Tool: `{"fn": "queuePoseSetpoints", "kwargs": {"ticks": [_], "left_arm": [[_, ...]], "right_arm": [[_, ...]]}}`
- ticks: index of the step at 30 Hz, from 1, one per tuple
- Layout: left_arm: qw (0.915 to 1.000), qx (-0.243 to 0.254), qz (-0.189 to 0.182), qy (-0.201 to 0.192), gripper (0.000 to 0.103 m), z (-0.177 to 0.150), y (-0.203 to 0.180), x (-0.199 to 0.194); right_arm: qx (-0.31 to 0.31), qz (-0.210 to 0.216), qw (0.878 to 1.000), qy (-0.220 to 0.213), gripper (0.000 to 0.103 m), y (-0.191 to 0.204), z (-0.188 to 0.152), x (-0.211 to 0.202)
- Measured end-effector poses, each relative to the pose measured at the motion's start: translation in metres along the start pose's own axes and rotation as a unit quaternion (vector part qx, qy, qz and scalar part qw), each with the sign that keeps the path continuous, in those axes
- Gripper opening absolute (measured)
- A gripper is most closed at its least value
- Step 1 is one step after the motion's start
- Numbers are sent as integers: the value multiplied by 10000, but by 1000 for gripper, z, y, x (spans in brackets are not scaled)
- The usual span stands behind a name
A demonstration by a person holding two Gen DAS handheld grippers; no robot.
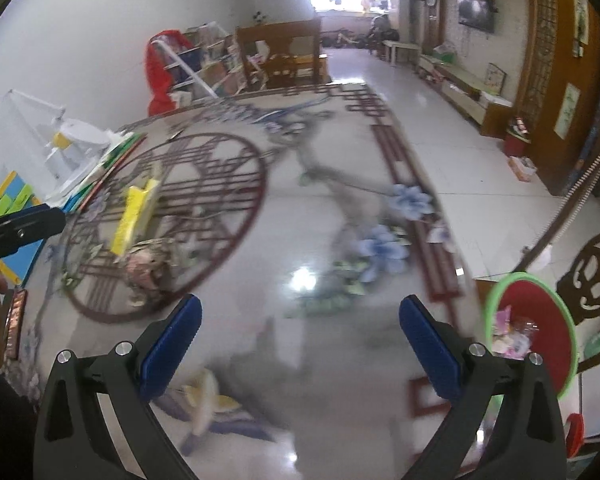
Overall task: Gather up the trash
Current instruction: 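Move both tools back over the table toward the last trash, then grasp the crumpled paper ball with the right tool while the left tool grasps the yellow box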
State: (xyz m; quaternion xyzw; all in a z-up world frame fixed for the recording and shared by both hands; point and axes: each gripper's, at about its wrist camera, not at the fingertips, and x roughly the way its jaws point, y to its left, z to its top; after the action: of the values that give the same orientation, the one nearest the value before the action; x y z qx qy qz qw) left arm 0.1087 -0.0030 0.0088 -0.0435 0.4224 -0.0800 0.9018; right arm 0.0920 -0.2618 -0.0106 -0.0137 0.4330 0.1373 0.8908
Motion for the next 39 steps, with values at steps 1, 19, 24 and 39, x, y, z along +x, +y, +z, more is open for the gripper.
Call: {"fn": "queuePoseSetpoints", "kwargs": {"ticks": [1, 19, 24, 39], "left_arm": [[10000, -34, 33, -15, 97, -1, 6, -1], [9942, -903, 151, 570, 97, 14, 71, 75], [9923, -983, 131, 744, 97, 19, 71, 105], [9888, -844, 358, 1181, 97, 13, 80, 146]], "right_arm": [[-35, 42, 10000, 28, 95, 6, 0, 3], [-798, 861, 9920, 462, 96, 129, 13, 68], [-774, 848, 9919, 547, 96, 136, 13, 89], [-801, 1004, 9884, 812, 95, 143, 13, 139]]}}
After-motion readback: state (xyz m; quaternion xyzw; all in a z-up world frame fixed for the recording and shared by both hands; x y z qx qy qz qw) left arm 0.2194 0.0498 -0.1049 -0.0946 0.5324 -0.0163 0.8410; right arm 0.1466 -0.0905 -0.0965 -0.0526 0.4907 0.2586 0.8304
